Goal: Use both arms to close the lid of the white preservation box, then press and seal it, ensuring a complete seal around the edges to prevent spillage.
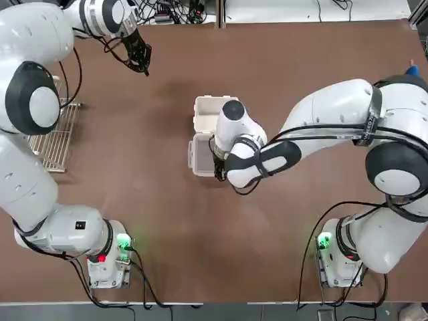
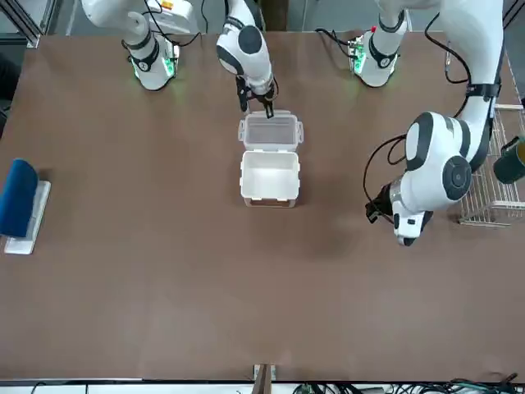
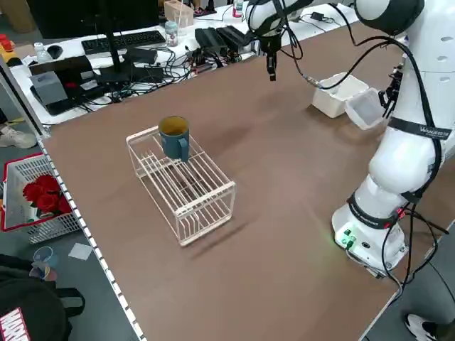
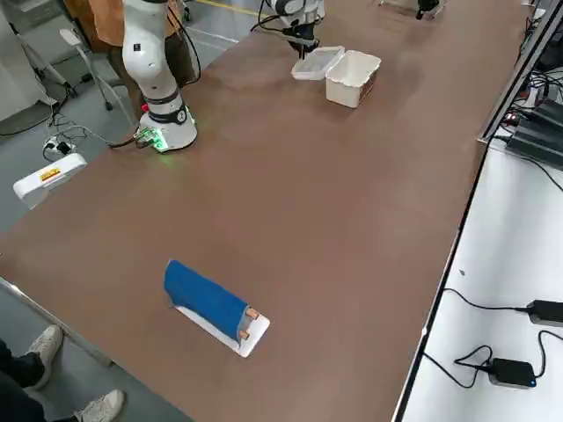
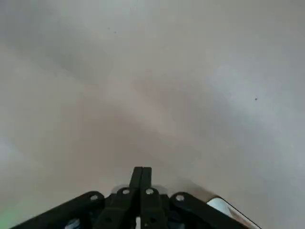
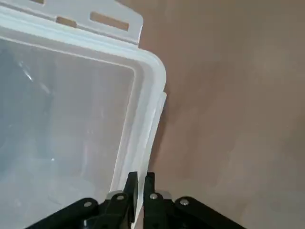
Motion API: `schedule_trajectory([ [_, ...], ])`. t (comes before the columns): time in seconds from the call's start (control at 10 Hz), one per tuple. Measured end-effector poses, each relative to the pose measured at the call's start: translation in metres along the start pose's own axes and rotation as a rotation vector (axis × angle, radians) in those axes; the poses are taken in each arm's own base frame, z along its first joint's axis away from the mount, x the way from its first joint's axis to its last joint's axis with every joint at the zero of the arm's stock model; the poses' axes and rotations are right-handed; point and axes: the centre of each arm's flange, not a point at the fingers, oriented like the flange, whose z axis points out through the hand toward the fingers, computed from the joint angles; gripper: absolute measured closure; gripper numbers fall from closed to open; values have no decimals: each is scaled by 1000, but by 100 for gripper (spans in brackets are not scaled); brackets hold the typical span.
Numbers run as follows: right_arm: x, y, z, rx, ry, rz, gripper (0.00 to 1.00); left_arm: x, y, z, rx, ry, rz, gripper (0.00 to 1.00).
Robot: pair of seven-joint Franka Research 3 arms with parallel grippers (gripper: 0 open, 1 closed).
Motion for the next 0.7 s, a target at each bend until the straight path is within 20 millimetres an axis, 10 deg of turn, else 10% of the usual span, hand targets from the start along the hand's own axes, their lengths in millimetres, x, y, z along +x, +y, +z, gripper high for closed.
schedule_trajectory([
  [0.7, -11, -5, -21, -29, 29, 14, 93, 1, 2, -7, -10, 7, 1, 99],
])
